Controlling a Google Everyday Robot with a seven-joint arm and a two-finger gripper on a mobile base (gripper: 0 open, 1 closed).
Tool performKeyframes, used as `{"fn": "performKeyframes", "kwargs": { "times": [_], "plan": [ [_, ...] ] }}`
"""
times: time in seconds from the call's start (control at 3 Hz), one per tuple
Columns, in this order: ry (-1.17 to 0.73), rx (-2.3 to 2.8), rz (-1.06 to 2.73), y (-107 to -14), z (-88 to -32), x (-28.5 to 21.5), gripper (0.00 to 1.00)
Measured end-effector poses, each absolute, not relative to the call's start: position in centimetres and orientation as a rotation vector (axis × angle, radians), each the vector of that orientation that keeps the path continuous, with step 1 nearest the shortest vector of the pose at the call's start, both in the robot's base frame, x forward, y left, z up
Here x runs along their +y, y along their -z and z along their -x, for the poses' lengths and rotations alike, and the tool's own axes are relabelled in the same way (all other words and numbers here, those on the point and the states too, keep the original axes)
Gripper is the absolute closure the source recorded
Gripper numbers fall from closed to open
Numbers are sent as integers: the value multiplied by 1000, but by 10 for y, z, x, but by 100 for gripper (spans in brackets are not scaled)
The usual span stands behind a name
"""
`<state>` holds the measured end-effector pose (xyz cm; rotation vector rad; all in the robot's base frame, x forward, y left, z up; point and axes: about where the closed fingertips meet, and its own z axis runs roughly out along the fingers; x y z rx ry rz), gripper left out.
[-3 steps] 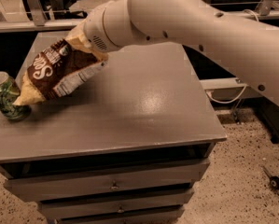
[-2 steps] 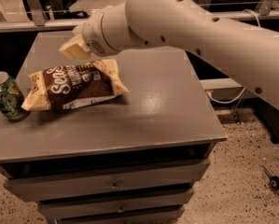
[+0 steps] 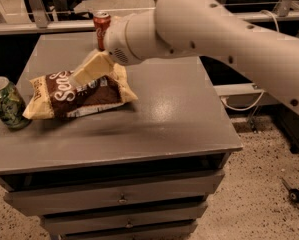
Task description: Move brown chip bag near green can
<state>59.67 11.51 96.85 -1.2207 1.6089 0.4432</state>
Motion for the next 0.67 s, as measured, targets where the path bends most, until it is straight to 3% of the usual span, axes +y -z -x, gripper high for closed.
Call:
{"fn": "performKeyframes", "kwargs": {
  "times": [0.67],
  "plan": [
    [-282,1588,1289,-985,-593,-60,0]
  ]
}}
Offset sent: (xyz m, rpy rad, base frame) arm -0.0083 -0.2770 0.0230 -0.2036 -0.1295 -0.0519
